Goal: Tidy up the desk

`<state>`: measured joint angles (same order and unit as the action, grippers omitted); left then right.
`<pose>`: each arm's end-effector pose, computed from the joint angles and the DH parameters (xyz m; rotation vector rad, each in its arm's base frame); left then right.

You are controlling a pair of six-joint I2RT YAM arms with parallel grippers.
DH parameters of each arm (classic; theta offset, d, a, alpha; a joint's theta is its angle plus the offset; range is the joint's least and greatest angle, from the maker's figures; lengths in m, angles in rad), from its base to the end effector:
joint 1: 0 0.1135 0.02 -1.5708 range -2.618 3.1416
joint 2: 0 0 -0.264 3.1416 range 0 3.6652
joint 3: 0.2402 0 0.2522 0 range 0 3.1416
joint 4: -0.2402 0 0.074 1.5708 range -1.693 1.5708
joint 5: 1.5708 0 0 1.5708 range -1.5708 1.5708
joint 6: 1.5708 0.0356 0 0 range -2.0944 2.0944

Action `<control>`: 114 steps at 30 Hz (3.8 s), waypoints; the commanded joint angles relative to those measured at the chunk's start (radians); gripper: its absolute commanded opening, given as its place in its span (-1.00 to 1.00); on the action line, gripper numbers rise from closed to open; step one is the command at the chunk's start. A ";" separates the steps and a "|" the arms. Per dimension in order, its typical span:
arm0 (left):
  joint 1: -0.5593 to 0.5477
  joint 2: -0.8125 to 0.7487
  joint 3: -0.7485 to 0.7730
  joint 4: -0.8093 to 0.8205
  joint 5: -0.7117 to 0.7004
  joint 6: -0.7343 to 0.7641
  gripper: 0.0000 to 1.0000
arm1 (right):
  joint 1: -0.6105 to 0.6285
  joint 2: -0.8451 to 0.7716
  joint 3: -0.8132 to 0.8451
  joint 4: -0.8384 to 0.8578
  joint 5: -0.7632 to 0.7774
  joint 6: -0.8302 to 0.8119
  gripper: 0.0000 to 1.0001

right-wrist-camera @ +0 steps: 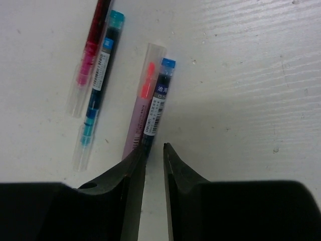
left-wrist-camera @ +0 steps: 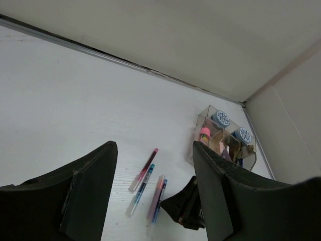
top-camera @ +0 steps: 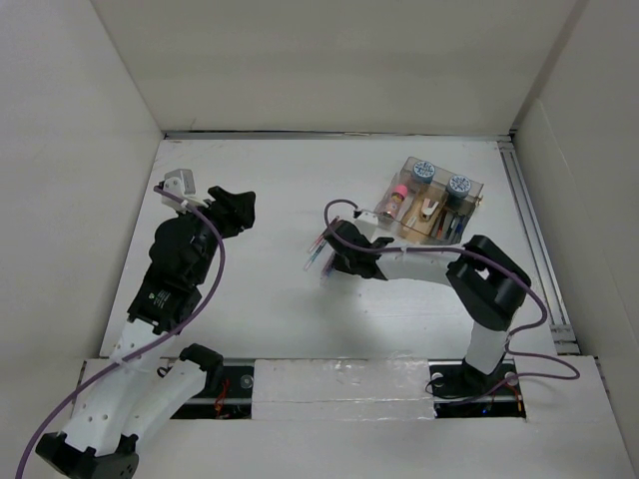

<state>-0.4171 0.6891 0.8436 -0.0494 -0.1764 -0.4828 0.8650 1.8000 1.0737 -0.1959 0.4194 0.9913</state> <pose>0.1465 -0.0581 0.3898 -0.1951 1.4832 -0.6009 0.2493 0.2702 0.1679 0.3239 2.3919 0.3408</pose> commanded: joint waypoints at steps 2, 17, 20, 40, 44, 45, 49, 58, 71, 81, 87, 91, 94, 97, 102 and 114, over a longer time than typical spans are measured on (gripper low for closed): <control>0.005 -0.006 0.008 0.028 0.005 0.009 0.17 | 0.006 0.050 0.051 0.013 0.006 -0.002 -0.47; 0.005 -0.007 0.009 0.034 0.002 0.010 0.17 | 0.026 -0.016 0.069 0.018 0.027 -0.032 -0.54; 0.005 -0.011 0.008 0.031 0.005 0.010 0.17 | 0.037 0.011 0.097 0.039 0.001 -0.048 -0.43; 0.005 -0.028 0.002 0.036 0.003 0.012 0.17 | 0.037 0.186 0.249 -0.016 0.009 -0.034 -0.30; 0.005 -0.026 0.005 0.031 0.003 0.012 0.17 | 0.037 0.183 0.230 -0.034 0.030 -0.033 -0.31; 0.005 -0.028 0.002 0.033 0.000 0.012 0.17 | 0.037 0.183 0.221 -0.039 0.033 -0.031 -0.31; 0.005 -0.026 0.003 0.033 0.002 0.012 0.17 | 0.037 0.164 0.184 -0.050 0.051 -0.034 -0.33; 0.005 -0.031 0.003 0.034 -0.005 0.012 0.17 | 0.037 0.137 0.172 -0.095 0.062 -0.048 -0.40; 0.005 -0.043 0.002 0.036 -0.008 0.013 0.17 | 0.037 0.030 0.049 -0.129 0.045 -0.063 -0.52; 0.005 -0.022 0.008 0.031 0.000 0.013 0.17 | 0.004 -0.045 0.010 -0.134 0.090 -0.042 -0.99; 0.005 -0.023 0.005 0.036 0.009 0.012 0.17 | -0.208 -0.306 -0.046 -0.086 0.110 -0.069 -0.99; 0.005 -0.034 -0.001 0.040 0.015 0.012 0.17 | -0.406 -0.406 -0.121 0.021 0.079 -0.075 -0.97; 0.005 -0.022 0.005 0.034 0.018 0.009 0.17 | -0.559 -0.412 -0.144 0.045 0.052 -0.053 -0.97; 0.005 -0.034 -0.001 0.039 0.017 0.010 0.17 | -0.673 -0.410 -0.193 0.107 0.015 -0.034 -0.97; 0.005 -0.026 0.002 0.029 0.014 0.013 0.17 | -0.817 -0.384 -0.189 0.119 -0.087 -0.051 -0.96; 0.005 -0.002 0.008 0.030 0.014 0.013 0.17 | -0.900 -0.321 -0.162 0.092 -0.226 -0.103 -0.50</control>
<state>-0.4171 0.6811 0.8436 -0.0494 -0.1692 -0.4824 -0.0292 1.4803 0.8742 -0.1417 0.2440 0.9108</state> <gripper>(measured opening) 0.585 0.234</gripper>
